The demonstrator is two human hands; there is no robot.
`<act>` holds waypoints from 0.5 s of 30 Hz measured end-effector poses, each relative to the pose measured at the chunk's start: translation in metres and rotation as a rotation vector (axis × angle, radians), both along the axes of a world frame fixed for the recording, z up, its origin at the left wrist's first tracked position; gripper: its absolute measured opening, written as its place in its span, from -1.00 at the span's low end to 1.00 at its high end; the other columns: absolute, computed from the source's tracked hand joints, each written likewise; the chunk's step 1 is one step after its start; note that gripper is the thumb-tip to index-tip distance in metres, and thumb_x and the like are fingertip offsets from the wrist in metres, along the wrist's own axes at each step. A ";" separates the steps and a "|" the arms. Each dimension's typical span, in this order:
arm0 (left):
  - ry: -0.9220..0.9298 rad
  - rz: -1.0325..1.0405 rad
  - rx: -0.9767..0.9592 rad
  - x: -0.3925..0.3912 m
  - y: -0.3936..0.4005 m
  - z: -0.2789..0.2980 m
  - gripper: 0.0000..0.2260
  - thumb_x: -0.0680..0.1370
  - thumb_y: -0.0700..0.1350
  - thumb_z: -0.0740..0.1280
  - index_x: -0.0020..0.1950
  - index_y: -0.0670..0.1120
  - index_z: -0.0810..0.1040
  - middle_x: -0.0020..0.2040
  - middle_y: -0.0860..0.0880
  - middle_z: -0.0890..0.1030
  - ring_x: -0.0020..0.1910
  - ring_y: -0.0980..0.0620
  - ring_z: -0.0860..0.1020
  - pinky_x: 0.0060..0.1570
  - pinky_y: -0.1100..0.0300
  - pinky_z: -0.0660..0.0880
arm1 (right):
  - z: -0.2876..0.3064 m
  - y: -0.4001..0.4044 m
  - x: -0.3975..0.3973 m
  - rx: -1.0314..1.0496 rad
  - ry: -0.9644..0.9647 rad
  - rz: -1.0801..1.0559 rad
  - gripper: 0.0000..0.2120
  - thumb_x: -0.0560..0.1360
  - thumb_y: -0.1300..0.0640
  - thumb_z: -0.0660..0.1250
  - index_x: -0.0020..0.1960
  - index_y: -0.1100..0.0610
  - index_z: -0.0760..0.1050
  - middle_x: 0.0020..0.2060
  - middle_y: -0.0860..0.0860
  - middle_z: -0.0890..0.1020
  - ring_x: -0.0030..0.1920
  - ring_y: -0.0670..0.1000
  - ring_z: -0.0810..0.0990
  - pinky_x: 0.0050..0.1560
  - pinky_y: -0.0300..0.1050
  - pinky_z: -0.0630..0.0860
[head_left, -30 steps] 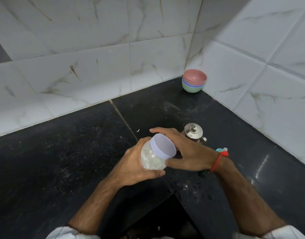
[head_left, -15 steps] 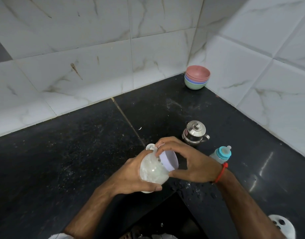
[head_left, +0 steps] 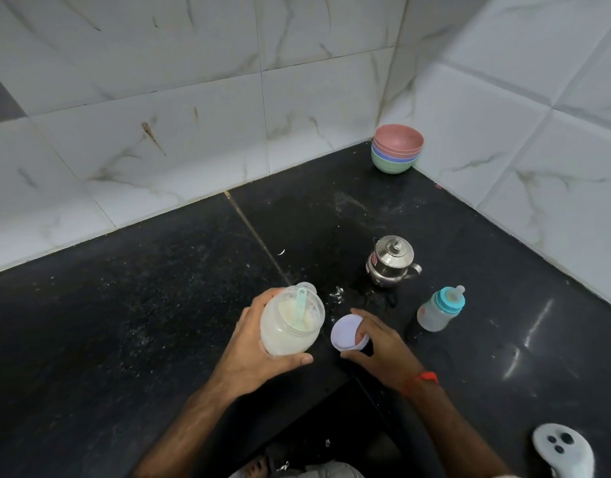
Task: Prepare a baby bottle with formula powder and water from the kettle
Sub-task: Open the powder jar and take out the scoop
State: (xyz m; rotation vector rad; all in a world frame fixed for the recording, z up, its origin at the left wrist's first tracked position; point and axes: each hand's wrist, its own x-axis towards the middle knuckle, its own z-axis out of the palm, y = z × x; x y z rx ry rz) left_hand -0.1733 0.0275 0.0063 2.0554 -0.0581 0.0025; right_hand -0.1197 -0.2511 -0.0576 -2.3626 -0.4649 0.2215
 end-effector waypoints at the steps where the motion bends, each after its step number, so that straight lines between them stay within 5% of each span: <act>1: -0.007 0.002 0.005 0.000 -0.002 0.000 -0.05 0.18 0.19 0.71 0.44 0.41 0.27 0.45 0.26 0.43 0.43 -0.02 0.43 0.40 -0.18 0.46 | -0.005 -0.002 0.000 -0.016 -0.003 0.022 -0.66 0.41 -0.04 0.58 -0.09 0.01 0.42 0.47 -0.18 0.34 0.55 -0.03 0.32 0.49 0.01 0.38; 4: -0.015 -0.004 0.015 -0.001 -0.005 0.000 -0.05 0.17 0.19 0.72 0.43 0.44 0.26 0.44 0.31 0.41 0.44 0.03 0.41 0.41 -0.13 0.46 | 0.003 -0.001 -0.003 -0.012 -0.006 0.055 -0.69 0.46 -0.06 0.54 0.07 0.00 0.50 0.56 -0.18 0.21 0.63 -0.09 0.08 0.60 0.07 0.20; 9: 0.038 -0.054 0.042 -0.001 -0.003 0.001 -0.03 0.18 0.20 0.71 0.45 0.41 0.25 0.44 0.33 0.39 0.45 0.10 0.37 0.42 -0.11 0.45 | 0.076 0.023 -0.004 0.353 -0.333 -0.019 -0.83 0.63 0.19 0.35 0.19 0.12 0.63 0.49 0.04 0.44 0.49 -0.08 0.41 0.46 -0.19 0.36; 15: 0.036 -0.157 0.151 -0.002 -0.012 0.005 -0.04 0.16 0.29 0.65 0.44 0.48 0.20 0.38 0.43 0.37 0.41 0.25 0.30 0.48 -0.06 0.30 | 0.119 0.039 0.010 -0.154 -0.329 0.365 -0.66 0.61 -0.12 0.20 0.28 -0.10 0.62 0.51 -0.03 0.40 0.47 -0.02 0.40 0.32 0.02 0.52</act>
